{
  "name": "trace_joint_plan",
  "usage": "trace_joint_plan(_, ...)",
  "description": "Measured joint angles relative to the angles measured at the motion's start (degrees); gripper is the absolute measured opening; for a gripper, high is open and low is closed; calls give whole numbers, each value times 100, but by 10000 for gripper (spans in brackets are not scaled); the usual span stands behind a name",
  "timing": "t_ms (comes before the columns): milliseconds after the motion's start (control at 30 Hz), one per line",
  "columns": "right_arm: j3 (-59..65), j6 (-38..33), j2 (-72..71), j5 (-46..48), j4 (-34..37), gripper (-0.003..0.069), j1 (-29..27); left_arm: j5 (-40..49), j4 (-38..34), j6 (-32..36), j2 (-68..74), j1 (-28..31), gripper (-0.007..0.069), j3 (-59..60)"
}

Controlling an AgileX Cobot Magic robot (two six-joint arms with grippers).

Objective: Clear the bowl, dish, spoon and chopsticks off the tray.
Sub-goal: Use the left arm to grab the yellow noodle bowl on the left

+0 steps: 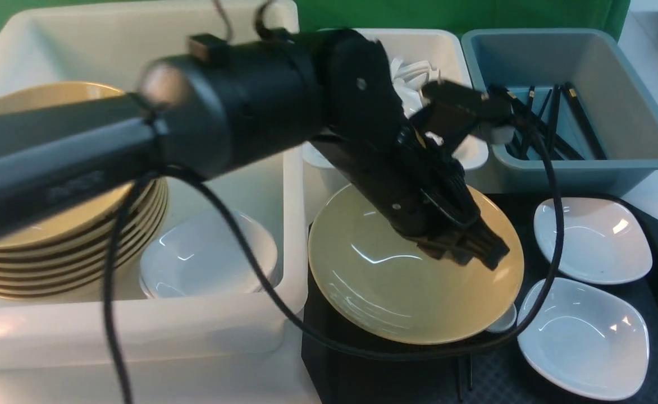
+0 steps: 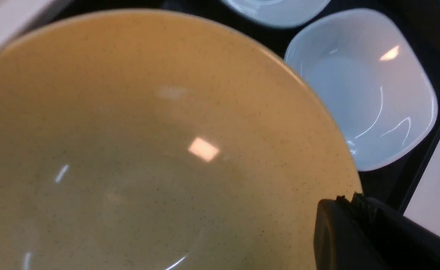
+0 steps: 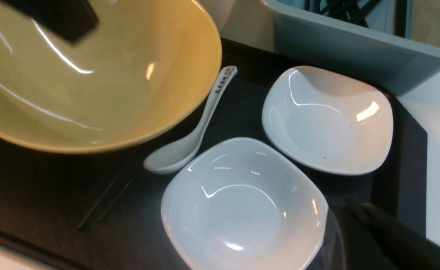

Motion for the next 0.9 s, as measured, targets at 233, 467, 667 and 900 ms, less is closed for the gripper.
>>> trace_joint_plan(233, 0, 0, 0, 0, 5, 43, 0, 37, -362, -69, 736, -129, 11, -103)
trace_joint_plan(467, 0, 0, 0, 0, 5, 45, 0, -33, -453, -69, 961, -622, 11, -159)
trace_joint_plan(667, 0, 0, 0, 21, 5, 45, 0, 868, -246, -69, 961, -651, 11, -956)
trace_joint_plan(900, 0, 0, 0, 86, 25, 47, 0, 2037, 1391, -328, 933, -332, 31, -2190)
